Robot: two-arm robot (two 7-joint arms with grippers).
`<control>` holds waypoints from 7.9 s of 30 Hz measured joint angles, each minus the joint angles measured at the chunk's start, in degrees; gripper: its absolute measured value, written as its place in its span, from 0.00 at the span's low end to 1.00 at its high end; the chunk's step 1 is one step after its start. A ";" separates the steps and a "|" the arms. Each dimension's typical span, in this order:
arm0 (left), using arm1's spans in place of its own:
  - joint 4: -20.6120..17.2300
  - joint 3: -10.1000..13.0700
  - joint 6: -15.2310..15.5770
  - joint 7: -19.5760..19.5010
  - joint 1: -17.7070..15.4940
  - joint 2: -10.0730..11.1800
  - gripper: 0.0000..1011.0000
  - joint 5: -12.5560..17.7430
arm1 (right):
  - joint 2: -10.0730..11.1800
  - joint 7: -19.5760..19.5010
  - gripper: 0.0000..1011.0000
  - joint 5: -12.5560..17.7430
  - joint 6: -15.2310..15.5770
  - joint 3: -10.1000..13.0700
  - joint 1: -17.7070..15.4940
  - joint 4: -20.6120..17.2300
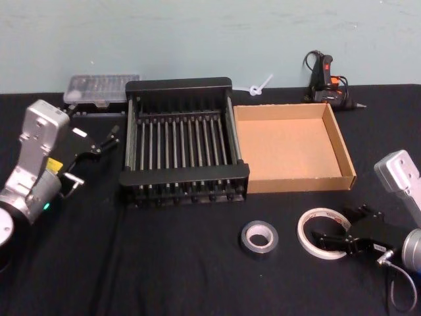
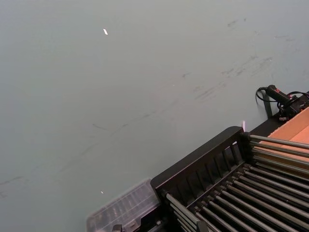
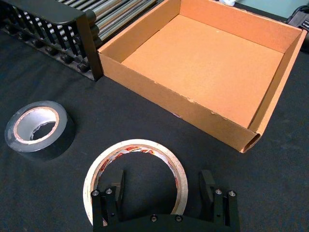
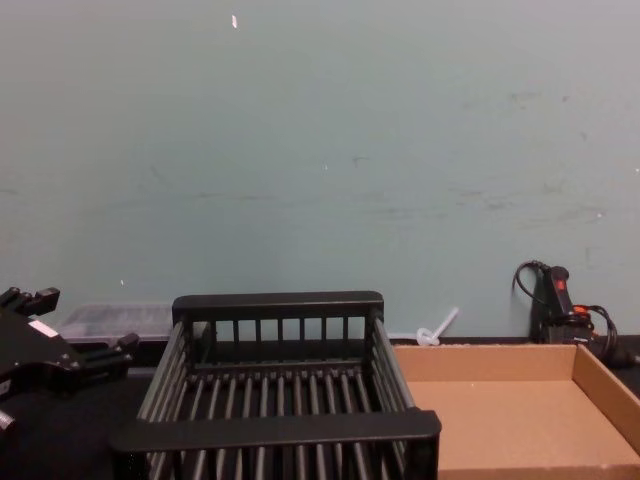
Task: Pick up the white tape and place it into the black box , Pick up the silver tape and place it into the brown box.
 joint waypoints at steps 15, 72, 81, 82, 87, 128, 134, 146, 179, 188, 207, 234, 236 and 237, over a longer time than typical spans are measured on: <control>0.00 0.00 0.00 0.00 0.00 0.00 0.99 0.00 | 0.06 -0.03 0.93 0.10 -0.06 0.01 0.00 -0.08; 0.00 0.00 0.00 0.00 0.00 0.00 0.99 0.00 | -0.02 -0.31 0.09 -0.76 -2.41 1.53 -0.84 -2.43; 0.00 0.00 0.00 0.00 0.00 0.00 0.99 0.00 | -1.78 -1.09 0.09 -1.51 -4.09 2.41 1.51 -3.51; 0.00 0.00 0.00 0.00 0.00 0.00 0.99 0.00 | -2.08 -1.24 0.09 -1.65 -4.27 2.40 1.90 -3.45; 0.00 0.00 0.00 0.00 0.00 0.00 0.99 0.00 | -4.84 -2.36 0.09 -2.77 -5.30 1.66 4.99 -2.13; 0.00 0.00 0.00 0.00 0.00 0.00 0.99 0.00 | -20.16 0.07 0.09 -12.52 -7.81 -10.29 25.98 14.68; 0.00 0.00 0.00 0.00 0.00 0.00 0.99 0.00 | -21.93 0.36 0.09 -13.41 -8.10 -11.05 27.91 17.60; 0.00 0.00 0.00 0.00 0.00 0.00 0.99 0.00 | -23.54 0.63 0.09 -13.77 -8.23 -11.12 29.57 20.22; 0.00 0.00 0.00 0.00 0.00 0.00 0.99 0.00 | -23.32 0.52 0.78 -13.76 -8.18 -11.10 29.32 19.84; 0.00 0.00 0.00 0.00 0.00 0.00 0.99 0.00 | -23.24 0.31 0.99 -13.78 -7.84 -10.85 28.93 19.19; 0.00 0.00 0.00 0.00 0.00 0.00 0.99 0.00 | -15.81 1.33 0.99 -9.43 -3.14 -4.53 20.05 4.94; 0.00 0.00 0.00 0.00 0.00 0.00 0.99 0.00 | -2.93 5.56 0.99 -2.46 3.70 -4.82 7.27 -7.53; 0.00 0.00 0.00 0.00 0.00 0.00 0.99 0.00 | -2.66 5.79 0.99 -2.42 4.17 -5.46 7.41 -7.29; 0.00 0.00 0.00 0.00 0.00 0.00 0.99 0.00 | -2.39 5.95 0.99 -2.41 4.62 -6.04 7.62 -7.08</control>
